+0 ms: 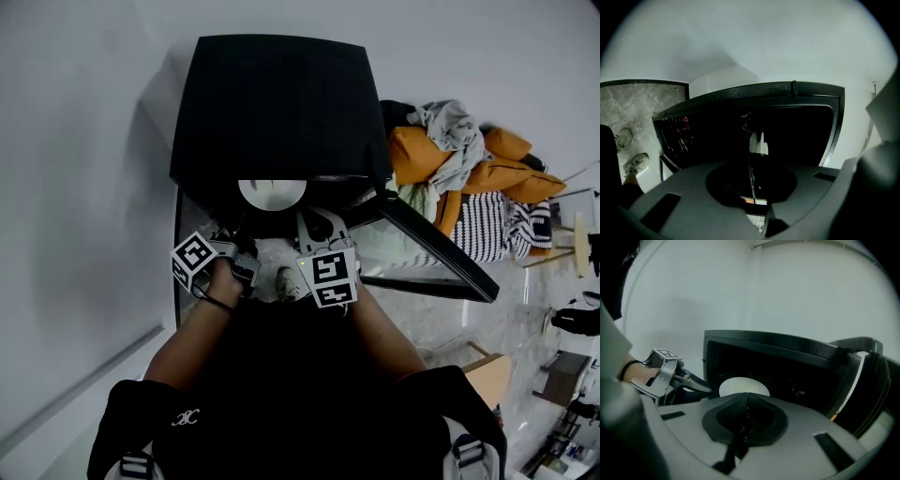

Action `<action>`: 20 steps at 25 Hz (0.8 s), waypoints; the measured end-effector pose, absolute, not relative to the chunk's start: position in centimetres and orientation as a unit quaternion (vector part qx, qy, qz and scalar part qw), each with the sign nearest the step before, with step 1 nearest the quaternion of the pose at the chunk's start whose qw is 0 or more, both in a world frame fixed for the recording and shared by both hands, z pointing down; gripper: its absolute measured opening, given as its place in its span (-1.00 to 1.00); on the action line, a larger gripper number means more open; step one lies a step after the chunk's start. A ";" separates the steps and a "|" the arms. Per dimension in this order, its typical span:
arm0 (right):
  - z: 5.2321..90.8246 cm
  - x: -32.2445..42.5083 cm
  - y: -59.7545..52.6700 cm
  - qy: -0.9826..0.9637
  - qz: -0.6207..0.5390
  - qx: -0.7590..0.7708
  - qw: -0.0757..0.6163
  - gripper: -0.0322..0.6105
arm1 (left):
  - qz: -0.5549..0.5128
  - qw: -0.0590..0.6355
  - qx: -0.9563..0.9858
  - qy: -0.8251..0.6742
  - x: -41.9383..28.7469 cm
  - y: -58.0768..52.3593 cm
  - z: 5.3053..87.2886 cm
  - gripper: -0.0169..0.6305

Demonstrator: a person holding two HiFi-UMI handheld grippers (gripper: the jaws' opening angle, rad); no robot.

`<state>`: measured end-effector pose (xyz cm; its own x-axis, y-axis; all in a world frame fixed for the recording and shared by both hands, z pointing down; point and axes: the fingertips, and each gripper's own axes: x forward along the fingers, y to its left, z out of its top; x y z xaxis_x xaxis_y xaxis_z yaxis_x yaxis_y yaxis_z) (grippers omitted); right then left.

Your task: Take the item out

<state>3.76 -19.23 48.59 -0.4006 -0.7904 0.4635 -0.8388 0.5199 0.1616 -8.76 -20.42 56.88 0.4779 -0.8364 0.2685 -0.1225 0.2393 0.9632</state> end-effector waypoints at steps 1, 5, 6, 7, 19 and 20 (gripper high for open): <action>49.1 4.0 -19.4 -0.832 0.056 0.492 0.250 -0.89 | -0.271 0.659 0.553 -0.432 -8.7 -20.4 57.0 -0.81; 50.9 4.9 -20.2 -0.821 0.107 0.512 0.230 -0.89 | -0.268 0.662 0.554 -0.428 -8.5 -20.3 57.4 -0.81; 51.2 5.0 -20.4 -0.819 0.132 0.517 0.213 -0.89 | -0.267 0.662 0.554 -0.427 -8.5 -20.3 57.4 -0.81; 51.5 5.1 -20.6 -0.816 0.162 0.521 0.191 -0.89 | -0.266 0.663 0.555 -0.427 -8.5 -20.4 57.5 -0.81; 54.8 5.5 -20.8 -0.645 0.592 0.473 -0.102 -0.63 | -0.267 0.668 0.549 -0.426 -8.5 -20.2 57.4 -0.81; 54.8 5.6 -20.7 -0.627 0.614 0.464 -0.123 -0.63 | -0.268 0.668 0.549 -0.426 -8.4 -20.2 57.4 -0.81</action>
